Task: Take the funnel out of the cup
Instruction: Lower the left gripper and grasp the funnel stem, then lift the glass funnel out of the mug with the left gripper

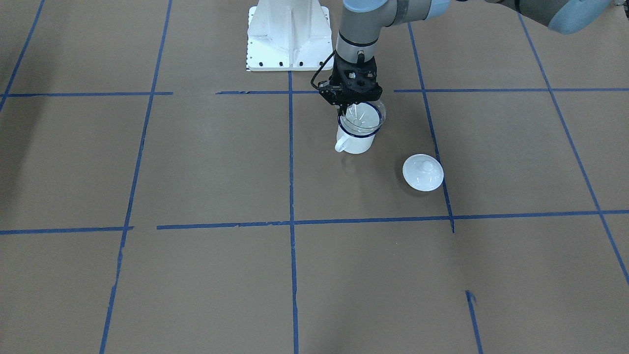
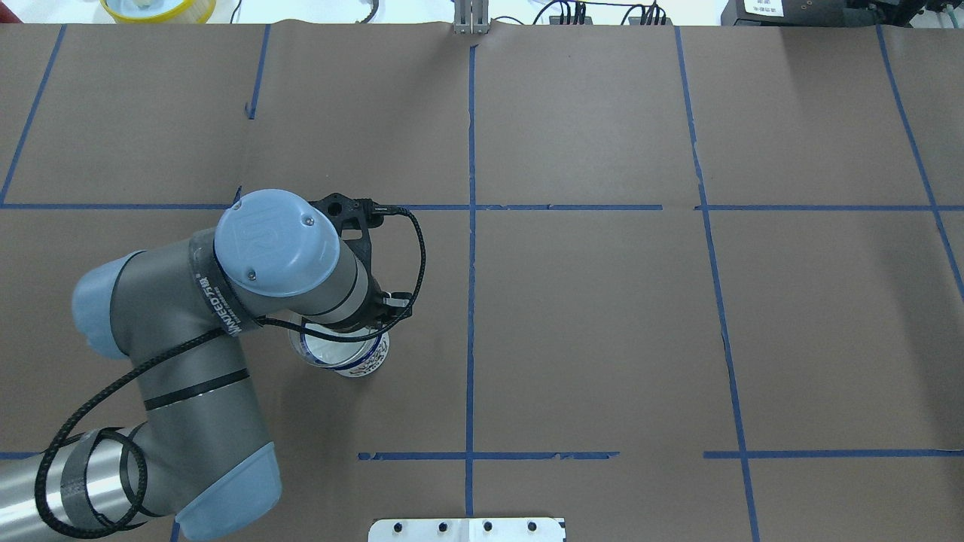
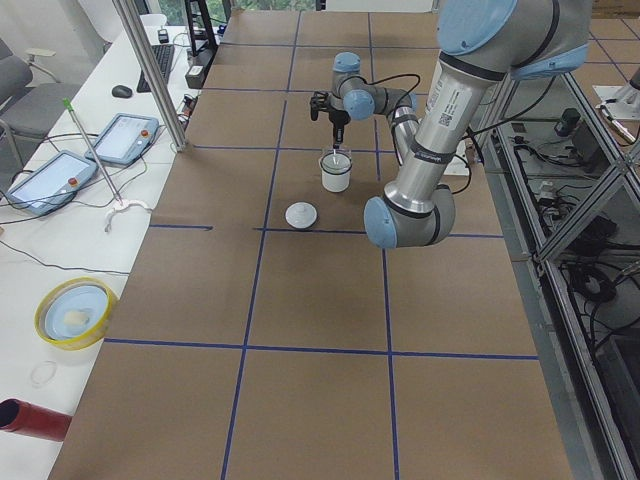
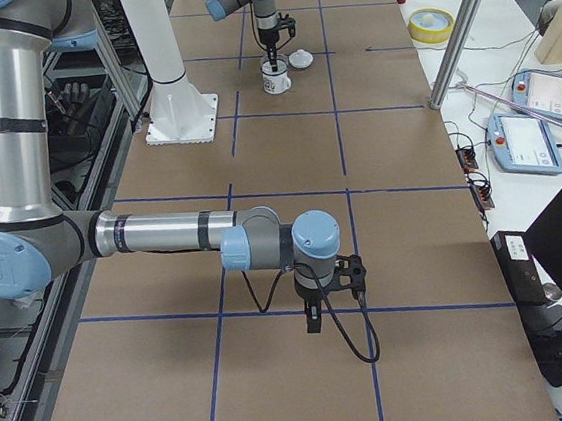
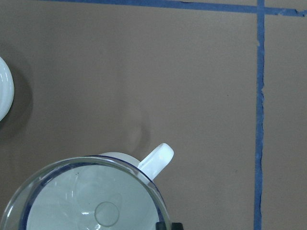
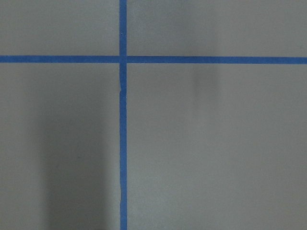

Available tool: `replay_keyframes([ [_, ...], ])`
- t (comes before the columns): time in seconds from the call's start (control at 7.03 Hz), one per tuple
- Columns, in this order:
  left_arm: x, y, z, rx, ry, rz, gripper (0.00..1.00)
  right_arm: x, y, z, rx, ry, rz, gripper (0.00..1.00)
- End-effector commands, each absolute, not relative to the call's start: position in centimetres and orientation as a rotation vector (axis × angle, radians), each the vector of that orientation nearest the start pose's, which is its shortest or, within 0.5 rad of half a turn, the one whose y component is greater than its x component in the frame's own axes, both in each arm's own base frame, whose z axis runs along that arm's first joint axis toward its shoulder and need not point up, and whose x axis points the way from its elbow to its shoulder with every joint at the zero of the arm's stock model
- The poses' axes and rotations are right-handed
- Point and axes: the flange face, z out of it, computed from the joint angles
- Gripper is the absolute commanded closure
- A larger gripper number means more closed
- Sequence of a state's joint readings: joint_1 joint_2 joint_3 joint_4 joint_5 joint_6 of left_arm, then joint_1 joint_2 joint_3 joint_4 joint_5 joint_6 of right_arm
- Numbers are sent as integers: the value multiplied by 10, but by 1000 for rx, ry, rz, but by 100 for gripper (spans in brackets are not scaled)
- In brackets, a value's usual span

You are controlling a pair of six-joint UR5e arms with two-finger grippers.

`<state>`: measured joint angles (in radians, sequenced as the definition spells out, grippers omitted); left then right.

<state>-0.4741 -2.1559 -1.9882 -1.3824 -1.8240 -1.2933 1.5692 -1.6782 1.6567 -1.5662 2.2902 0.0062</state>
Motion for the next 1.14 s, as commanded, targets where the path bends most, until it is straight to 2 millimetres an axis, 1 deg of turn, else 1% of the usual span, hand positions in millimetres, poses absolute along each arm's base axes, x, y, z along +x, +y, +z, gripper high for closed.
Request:
replay_keyframes([
  [0.0, 416, -365, 136, 79, 800, -127, 100, 67, -445, 670, -19, -719, 10, 0],
  [0.14, 386, -381, 121, 107, 814, -175, 100, 67, -445, 670, -19, -719, 10, 0],
  [0.28, 351, -396, 111, 127, 854, -225, 100, 67, -445, 670, -19, -719, 10, 0],
  [0.43, 330, -414, 106, 162, 885, -271, 100, 67, -445, 670, -19, -719, 10, 0],
  [0.57, 312, -441, 103, 222, 961, -346, 100, 67, -445, 670, -19, -719, 10, 0],
  [0.71, 311, -477, 109, 242, 1033, -455, 100, 67, -445, 670, -19, -719, 10, 0],
  [0.85, 318, -503, 127, 260, 1079, -577, 100, 67, -445, 670, -19, -719, 10, 0],
  [1.0, 334, -537, 150, 319, 1130, -759, 100, 67, -445, 670, -19, -719, 10, 0],
])
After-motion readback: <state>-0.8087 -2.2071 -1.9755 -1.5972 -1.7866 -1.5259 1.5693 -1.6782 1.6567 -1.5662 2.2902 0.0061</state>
